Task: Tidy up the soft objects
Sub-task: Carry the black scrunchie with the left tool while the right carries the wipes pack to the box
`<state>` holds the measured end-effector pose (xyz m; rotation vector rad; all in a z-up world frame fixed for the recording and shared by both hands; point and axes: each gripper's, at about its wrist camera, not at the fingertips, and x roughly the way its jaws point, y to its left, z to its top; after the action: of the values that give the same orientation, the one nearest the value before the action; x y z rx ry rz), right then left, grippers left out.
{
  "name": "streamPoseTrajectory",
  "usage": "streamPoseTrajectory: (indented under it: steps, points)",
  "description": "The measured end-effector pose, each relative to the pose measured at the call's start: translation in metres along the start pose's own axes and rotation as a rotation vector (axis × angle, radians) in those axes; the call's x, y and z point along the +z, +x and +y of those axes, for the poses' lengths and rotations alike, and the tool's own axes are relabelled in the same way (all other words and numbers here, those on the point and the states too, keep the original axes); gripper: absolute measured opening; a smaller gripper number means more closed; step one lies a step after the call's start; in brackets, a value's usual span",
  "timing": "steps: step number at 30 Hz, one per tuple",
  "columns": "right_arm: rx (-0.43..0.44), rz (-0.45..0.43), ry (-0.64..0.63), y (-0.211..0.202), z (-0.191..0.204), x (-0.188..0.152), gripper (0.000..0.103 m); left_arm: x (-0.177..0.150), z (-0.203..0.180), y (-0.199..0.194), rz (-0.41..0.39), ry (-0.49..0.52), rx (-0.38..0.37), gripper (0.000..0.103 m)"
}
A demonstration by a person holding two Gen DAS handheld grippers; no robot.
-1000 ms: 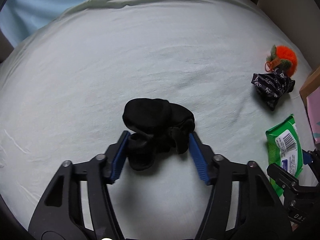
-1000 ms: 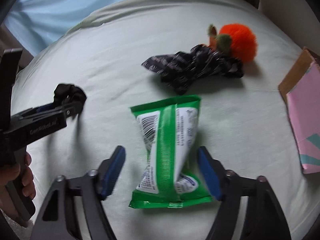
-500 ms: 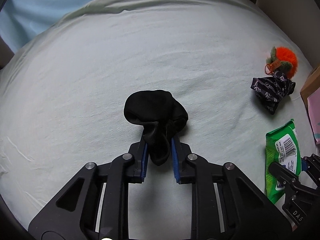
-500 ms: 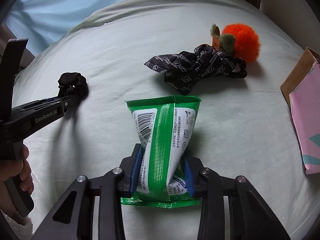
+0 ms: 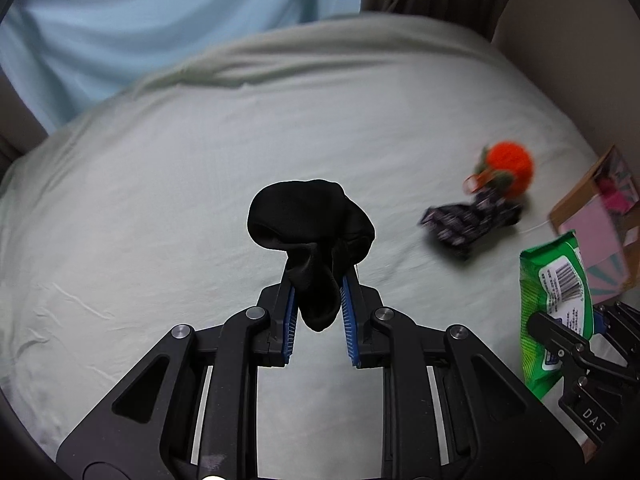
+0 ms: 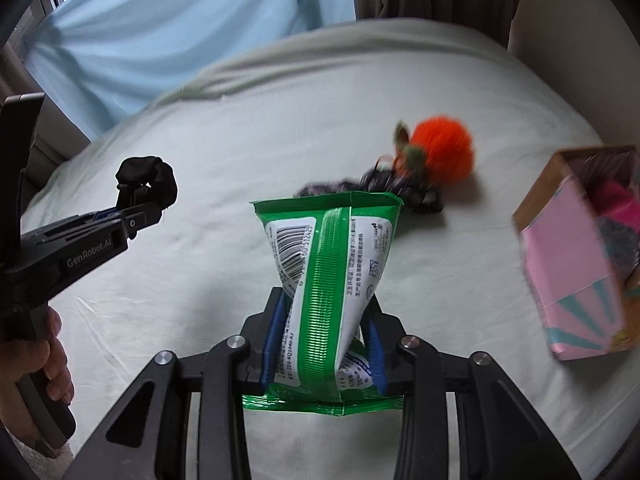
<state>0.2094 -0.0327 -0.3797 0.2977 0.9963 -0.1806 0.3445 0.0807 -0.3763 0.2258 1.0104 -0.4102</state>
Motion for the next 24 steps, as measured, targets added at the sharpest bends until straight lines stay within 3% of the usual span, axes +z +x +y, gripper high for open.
streamPoseTrajectory:
  steps: [8, 15, 24]
  points:
    - [0.031, -0.074, -0.013, -0.090, -0.025, 0.030, 0.034, 0.028, -0.052, -0.094, -0.066, -0.026, 0.011, 0.017]
    - [0.051, -0.128, -0.048, -0.169, -0.066, 0.055, 0.034, 0.045, -0.121, -0.168, -0.113, -0.056, 0.014, 0.017]
    - [0.075, -0.139, -0.063, -0.225, -0.149, 0.079, 0.033, 0.053, -0.224, -0.207, -0.116, -0.128, -0.025, 0.017]
